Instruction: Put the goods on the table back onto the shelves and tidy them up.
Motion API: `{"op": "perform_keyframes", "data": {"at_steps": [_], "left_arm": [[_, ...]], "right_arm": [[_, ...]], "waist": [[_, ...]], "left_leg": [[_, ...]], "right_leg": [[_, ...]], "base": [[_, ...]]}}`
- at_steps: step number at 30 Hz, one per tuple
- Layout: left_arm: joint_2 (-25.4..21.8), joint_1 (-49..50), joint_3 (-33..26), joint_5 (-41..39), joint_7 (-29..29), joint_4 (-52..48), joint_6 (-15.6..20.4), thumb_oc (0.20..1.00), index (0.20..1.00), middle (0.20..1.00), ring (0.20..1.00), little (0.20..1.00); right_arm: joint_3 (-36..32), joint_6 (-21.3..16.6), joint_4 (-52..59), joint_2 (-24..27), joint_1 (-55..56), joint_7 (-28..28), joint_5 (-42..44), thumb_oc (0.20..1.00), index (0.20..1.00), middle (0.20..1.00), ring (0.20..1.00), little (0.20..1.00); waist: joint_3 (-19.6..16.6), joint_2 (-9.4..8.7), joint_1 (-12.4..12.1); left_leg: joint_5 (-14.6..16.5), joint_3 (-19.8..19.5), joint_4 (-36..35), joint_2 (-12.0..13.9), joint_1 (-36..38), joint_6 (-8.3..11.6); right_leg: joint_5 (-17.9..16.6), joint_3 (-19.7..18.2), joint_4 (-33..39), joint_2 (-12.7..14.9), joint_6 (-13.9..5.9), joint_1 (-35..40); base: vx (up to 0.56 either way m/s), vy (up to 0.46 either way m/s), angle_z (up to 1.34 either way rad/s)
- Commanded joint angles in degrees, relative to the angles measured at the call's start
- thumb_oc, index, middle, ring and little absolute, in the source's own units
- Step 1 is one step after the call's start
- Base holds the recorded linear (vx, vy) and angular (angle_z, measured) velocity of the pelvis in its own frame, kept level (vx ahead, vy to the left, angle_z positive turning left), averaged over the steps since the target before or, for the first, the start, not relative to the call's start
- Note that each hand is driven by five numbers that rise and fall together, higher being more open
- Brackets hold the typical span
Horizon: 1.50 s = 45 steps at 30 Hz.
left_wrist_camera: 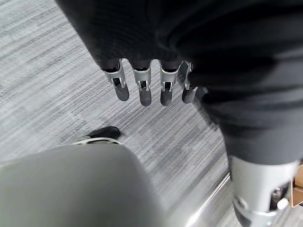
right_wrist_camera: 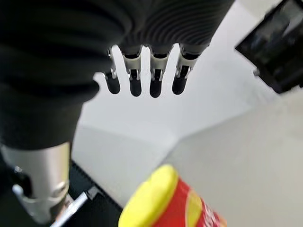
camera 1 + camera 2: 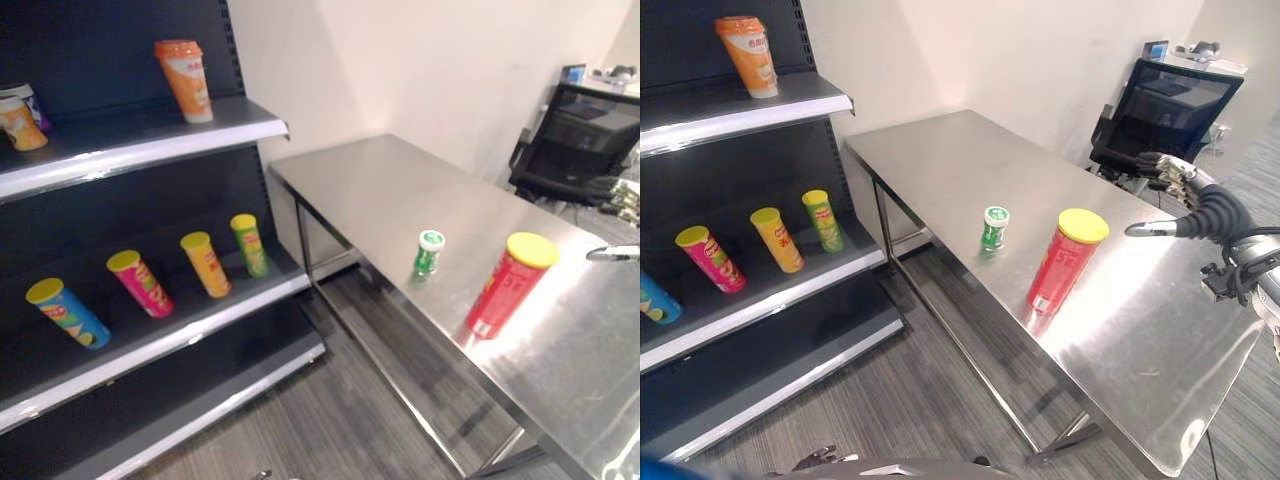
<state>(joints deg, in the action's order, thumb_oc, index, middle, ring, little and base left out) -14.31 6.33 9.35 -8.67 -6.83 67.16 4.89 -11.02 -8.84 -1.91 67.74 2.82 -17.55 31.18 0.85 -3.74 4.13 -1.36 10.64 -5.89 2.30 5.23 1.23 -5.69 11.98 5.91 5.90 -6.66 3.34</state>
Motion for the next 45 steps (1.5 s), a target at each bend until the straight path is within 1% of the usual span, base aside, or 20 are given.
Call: {"op": "perform_keyframes", "data": {"at_steps": [1,9,13,15,24,26,34,35,38,39,40,41,44,45], "left_arm": [[-1.3,-4.2,1.3,0.6,-0.7,-0.5,2.0,1.000,1.000,1.000,1.000,1.000],[-1.2,-4.2,1.1,0.6,-0.2,-0.4,2.0,1.000,1.000,1.000,1.000,1.000],[-1.3,-4.2,1.5,0.2,-0.1,-0.9,2.1,1.000,1.000,1.000,1.000,1.000],[-1.3,-4.2,1.8,-0.3,0.0,-1.3,2.3,1.000,1.000,1.000,1.000,1.000],[-1.2,-4.0,1.8,-0.9,0.1,-0.6,2.4,1.000,1.000,1.000,1.000,1.000],[-1.2,-4.0,1.9,-1.0,0.1,-0.7,2.4,1.000,1.000,1.000,1.000,1.000],[-1.0,-3.7,2.4,-1.0,-0.5,-0.9,2.6,1.000,1.000,1.000,1.000,1.000],[-0.9,-3.8,2.6,-0.9,-0.7,-0.9,2.6,1.000,1.000,1.000,1.000,1.000],[-0.9,-4.2,2.9,-0.6,-1.0,-0.9,2.7,1.000,1.000,1.000,1.000,1.000],[-0.8,-4.4,2.9,-0.5,-1.0,-0.8,2.7,1.000,1.000,1.000,1.000,1.000],[-0.8,-4.4,2.9,-0.5,-1.0,-0.8,2.7,1.000,1.000,1.000,1.000,1.000],[-0.6,-4.7,3.0,-0.5,-0.8,-0.8,2.7,1.000,1.000,1.000,1.000,1.000],[-0.6,-4.8,3.0,-0.6,-0.6,-1.0,2.6,1.000,1.000,1.000,1.000,1.000],[-0.6,-4.8,3.0,-0.7,-0.4,-1.0,2.7,1.000,1.000,1.000,1.000,1.000]], "right_arm": [[2.5,-0.5,-2.5,2.1,-6.8,-0.9,2.3,1.000,1.000,1.000,1.000,1.000],[9.7,-0.3,-3.0,4.9,-10.1,-0.2,-5.5,1.000,1.000,1.000,1.000,1.000],[12.6,-0.6,-4.0,5.1,-12.2,0.3,-6.5,1.000,1.000,1.000,1.000,1.000],[15.1,-0.7,-4.7,5.7,-14.1,0.3,-7.1,1.000,1.000,1.000,1.000,1.000],[20.5,-0.9,-6.8,5.9,-17.7,0.5,-9.0,1.000,1.000,1.000,1.000,1.000],[23.3,-0.6,-7.4,6.1,-19.1,-0.5,-9.4,1.000,1.000,1.000,1.000,1.000],[29.6,0.3,-6.8,6.8,-20.8,-4.3,-8.1,1.000,1.000,1.000,1.000,1.000],[31.4,0.4,-6.2,7.0,-21.5,-5.1,-7.8,1.000,1.000,1.000,1.000,1.000],[34.3,0.9,-5.2,7.3,-22.5,-6.7,-7.7,1.000,1.000,1.000,1.000,1.000],[35.0,0.9,-4.7,7.6,-22.8,-7.0,-7.7,0.658,0.658,0.658,0.658,0.658],[35.0,0.9,-4.7,7.6,-22.8,-7.0,-7.7,0.445,0.445,0.445,0.445,0.445],[35.8,0.6,-4.7,7.7,-23.2,-6.5,-8.5,0.200,0.200,0.200,0.200,0.200],[34.1,-0.2,-4.5,7.4,-22.6,-4.6,-8.9,0.200,0.200,0.200,0.200,0.200],[32.3,-0.6,-4.0,7.1,-21.5,-3.7,-9.0,0.200,0.200,0.200,0.200,0.200]], "waist": [[2.3,-0.80,-3.0],[2.4,-0.68,-3.4],[2.5,-0.67,-3.6],[2.6,-0.73,-3.8],[2.5,-0.97,-4.4],[2.6,-1.13,-4.8],[2.7,-1.33,-5.3],[2.8,-1.35,-5.4],[2.8,-1.45,-5.5],[2.9,-1.46,-5.4],[2.9,-1.46,-5.4],[2.9,-1.47,-5.4],[2.9,-1.41,-5.2],[2.9,-1.37,-5.1]], "left_leg": [[3.7,1.9,0.9,1.6,0.7,4.25],[3.6,1.4,0.9,1.6,0.6,4.39],[3.5,1.2,0.9,1.6,0.5,4.42],[3.4,0.9,0.9,1.5,0.3,4.46],[3.4,0.5,0.9,1.6,0.7,4.65],[3.4,0.4,0.9,1.6,0.7,4.71],[3.2,0.1,0.9,1.7,0.7,4.87],[3.2,0.1,0.9,1.8,0.7,4.89],[3.2,0.1,0.9,1.9,0.8,4.96],[3.2,0.1,0.9,1.9,0.8,4.99],[3.2,0.1,0.9,1.9,0.8,4.99],[3.2,0.1,0.9,1.9,0.9,5.00],[3.2,0.0,0.9,2.0,0.9,4.98],[3.2,-0.1,0.9,2.0,0.9,4.95]], "right_leg": [[5.3,1.3,-0.9,0.4,-2.63,2.6],[5.5,2.1,-0.9,0.6,-2.59,2.9],[5.5,2.5,-0.9,0.5,-2.44,3.1],[5.6,2.6,-0.9,0.5,-2.37,3.1],[6.0,3.2,-0.9,0.3,-2.21,3.8],[6.2,3.5,-0.9,0.2,-2.12,4.1],[6.4,3.9,-0.9,0.2,-2.03,4.3],[6.5,4.0,-0.9,0.1,-2.02,4.3],[6.6,4.0,-0.9,0.1,-1.99,4.4],[6.6,4.1,-0.9,0.1,-1.97,4.4],[6.6,4.1,-0.9,0.1,-1.97,4.4],[6.6,4.0,-0.9,0.1,-1.96,4.4],[6.6,4.0,-0.9,0.1,-1.94,4.4],[6.6,4.0,-0.9,0.1,-1.93,4.5]], "base": [[0.01,-0.007,0.08],[0.00,-0.001,0.01],[0.00,-0.001,0.01],[0.01,-0.014,0.03],[0.01,-0.013,0.08],[0.01,-0.006,0.02],[0.00,-0.004,0.03],[0.00,-0.010,0.15],[0.00,-0.007,0.06],[0.00,0.000,0.00],[0.00,0.000,0.00],[0.00,0.000,0.00],[0.00,0.000,0.00],[0.00,0.000,0.00]]}}
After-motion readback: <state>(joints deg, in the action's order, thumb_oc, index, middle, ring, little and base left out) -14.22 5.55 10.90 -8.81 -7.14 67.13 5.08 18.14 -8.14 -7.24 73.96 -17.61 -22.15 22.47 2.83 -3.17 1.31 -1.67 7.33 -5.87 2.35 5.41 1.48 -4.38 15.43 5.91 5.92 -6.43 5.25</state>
